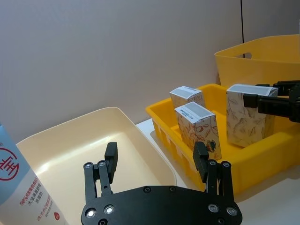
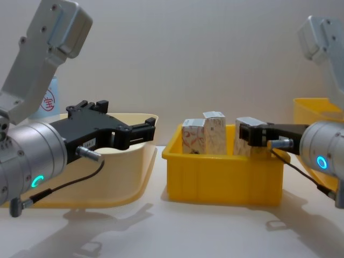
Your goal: Bimanual collaborative sorting of washing and personal care products
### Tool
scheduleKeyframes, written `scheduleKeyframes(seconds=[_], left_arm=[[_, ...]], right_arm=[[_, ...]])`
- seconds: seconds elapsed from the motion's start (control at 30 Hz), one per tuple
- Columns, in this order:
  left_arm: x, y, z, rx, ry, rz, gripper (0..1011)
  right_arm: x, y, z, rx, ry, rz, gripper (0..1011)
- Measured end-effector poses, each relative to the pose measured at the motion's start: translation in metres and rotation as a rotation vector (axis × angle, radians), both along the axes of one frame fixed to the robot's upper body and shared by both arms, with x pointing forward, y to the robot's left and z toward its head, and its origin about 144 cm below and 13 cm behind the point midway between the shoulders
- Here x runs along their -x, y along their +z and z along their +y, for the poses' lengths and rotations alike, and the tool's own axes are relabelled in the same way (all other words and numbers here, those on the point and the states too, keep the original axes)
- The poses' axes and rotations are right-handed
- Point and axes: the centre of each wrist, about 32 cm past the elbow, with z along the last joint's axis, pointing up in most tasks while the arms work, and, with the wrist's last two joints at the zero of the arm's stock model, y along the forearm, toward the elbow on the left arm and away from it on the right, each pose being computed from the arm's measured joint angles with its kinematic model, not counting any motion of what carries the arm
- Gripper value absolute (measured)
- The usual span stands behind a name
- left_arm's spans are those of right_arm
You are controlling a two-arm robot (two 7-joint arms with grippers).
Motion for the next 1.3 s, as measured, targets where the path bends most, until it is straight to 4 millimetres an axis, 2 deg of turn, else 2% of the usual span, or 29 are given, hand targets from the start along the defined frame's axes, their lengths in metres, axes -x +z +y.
scheduleKeyframes(seconds=[0.37, 0.87, 1.3], left_arm=[[0.0, 0.0, 0.0, 0.0, 0.0, 0.0, 1003], [0.0, 0.0, 0.0, 0.0, 0.0, 0.0, 1003], [0.0, 0.0, 0.0, 0.0, 0.0, 0.0, 1003]], right_arm=[[-0.004, 0.001, -0.007, -0.021, 0.029, -0.096, 448], [-0.017, 0.011, -0.026, -0.073, 0.07, -0.319, 448], [-0.024, 0.02, -0.046, -0.084, 0.01, -0.486, 448]])
